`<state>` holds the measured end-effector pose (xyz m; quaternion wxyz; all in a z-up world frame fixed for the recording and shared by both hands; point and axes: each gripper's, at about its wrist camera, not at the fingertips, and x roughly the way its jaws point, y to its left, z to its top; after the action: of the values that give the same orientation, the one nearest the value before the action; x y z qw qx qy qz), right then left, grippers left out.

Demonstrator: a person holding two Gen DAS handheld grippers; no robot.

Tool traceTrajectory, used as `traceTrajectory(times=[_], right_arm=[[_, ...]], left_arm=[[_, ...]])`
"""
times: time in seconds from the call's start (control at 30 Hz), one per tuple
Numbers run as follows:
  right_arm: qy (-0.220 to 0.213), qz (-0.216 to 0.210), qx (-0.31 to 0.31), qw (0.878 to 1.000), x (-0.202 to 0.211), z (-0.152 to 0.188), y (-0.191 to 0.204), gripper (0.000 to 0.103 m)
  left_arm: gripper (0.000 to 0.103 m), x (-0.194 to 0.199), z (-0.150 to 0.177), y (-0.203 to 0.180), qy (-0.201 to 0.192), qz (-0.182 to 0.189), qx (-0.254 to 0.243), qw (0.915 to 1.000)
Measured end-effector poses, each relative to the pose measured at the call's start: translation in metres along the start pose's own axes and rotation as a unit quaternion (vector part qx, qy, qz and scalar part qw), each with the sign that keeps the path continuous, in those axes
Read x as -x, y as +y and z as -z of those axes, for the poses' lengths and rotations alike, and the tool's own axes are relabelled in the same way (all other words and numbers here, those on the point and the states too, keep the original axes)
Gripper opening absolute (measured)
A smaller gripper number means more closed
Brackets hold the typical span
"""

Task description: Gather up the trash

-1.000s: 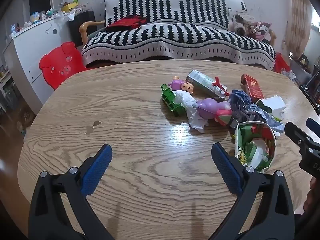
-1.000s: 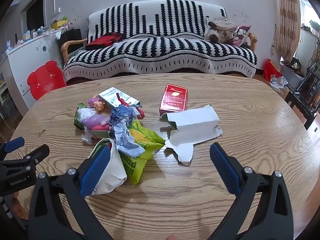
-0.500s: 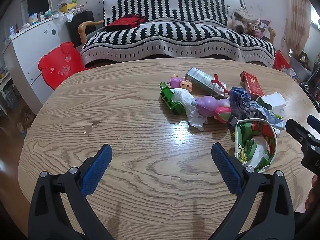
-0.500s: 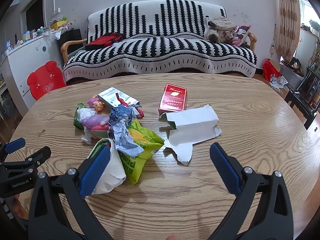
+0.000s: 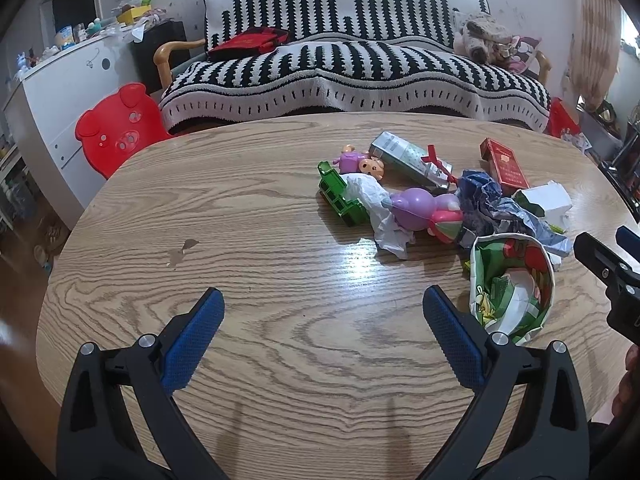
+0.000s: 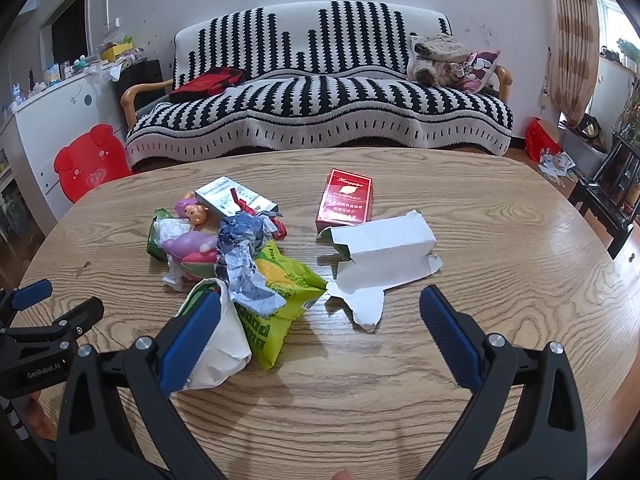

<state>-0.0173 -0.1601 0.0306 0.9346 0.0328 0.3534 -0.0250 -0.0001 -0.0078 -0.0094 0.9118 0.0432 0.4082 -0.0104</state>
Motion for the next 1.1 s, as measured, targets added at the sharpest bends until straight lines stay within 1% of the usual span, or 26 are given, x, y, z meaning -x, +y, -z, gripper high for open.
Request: traceTrajectory(times=[0.37, 0.47, 0.67, 0.9, 1.07, 1.1], right_arm=[[0.001, 0.006, 0.006, 1.0, -0.004, 0.001, -0.003, 0.096], [0.003, 0.013, 0.0, 1.0, -0.005, 0.001, -0.01, 0.096], [0.01, 0.036, -0.003, 0.999, -0.009, 0.005, -0.024, 0.096], [0.031, 0.055, -0.039, 0.997, -0.015, 0.01, -0.052, 0.096], [0.035, 0.047, -0.061, 0.996, -0.014, 0.013, -0.064, 0.096], [0.036, 0.047, -0.061, 0.996, -0.014, 0.012, -0.065, 0.096]], left_arm=[[0.096, -0.001, 0.0, 0.0, 0.007, 0.002, -0.003, 1.0], [0.096, 0.0, 0.0, -0.002, 0.007, 0.005, 0.002, 1.0], [0.097, -0.004, 0.0, -0.008, 0.015, 0.01, -0.01, 0.9998], [0.096, -0.01, -0.002, -0.022, 0.027, 0.026, -0.001, 0.9993], [0.096, -0.024, 0.001, -0.036, 0.042, 0.041, -0.003, 0.9983], [0.096, -0.029, 0.001, -0.04, 0.054, 0.043, -0.005, 0.9976]])
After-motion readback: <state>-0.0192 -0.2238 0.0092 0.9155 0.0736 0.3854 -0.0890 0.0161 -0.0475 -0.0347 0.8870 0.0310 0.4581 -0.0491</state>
